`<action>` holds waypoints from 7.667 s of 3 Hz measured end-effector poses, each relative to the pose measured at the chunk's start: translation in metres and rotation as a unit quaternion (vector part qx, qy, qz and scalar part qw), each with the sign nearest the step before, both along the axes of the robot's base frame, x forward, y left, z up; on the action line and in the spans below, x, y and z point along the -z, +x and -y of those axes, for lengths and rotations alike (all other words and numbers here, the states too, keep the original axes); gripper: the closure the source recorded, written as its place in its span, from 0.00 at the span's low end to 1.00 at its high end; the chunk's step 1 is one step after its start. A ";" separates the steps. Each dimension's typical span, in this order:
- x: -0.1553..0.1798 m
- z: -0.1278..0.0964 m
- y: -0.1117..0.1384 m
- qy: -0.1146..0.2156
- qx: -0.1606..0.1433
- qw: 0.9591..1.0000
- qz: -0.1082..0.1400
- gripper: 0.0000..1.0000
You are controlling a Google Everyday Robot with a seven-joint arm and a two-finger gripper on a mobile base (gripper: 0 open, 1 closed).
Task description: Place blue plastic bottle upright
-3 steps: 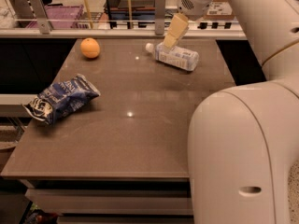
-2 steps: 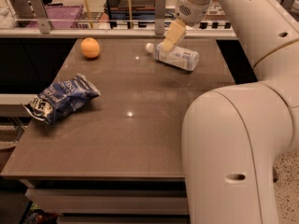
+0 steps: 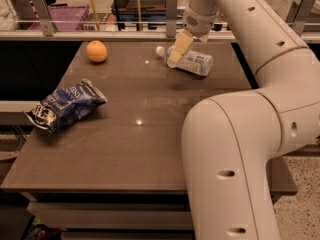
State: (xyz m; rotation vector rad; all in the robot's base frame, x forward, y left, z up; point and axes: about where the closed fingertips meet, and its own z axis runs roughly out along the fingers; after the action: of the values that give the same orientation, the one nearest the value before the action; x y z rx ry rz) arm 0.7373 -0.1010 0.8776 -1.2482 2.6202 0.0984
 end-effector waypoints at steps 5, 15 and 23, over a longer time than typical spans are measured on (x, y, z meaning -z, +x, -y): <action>0.038 -0.030 0.036 -0.027 -0.028 0.999 0.002 0.16; -0.013 0.004 0.046 0.006 0.057 0.994 0.093 1.00; -0.095 -0.010 0.034 0.263 -0.002 0.901 0.344 1.00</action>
Offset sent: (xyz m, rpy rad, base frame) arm 0.0108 0.0143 -0.0052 -0.1063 0.1690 0.1126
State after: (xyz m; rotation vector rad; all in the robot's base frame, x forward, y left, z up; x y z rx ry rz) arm 0.7715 -0.0911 0.9731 -0.8775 1.8083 0.2850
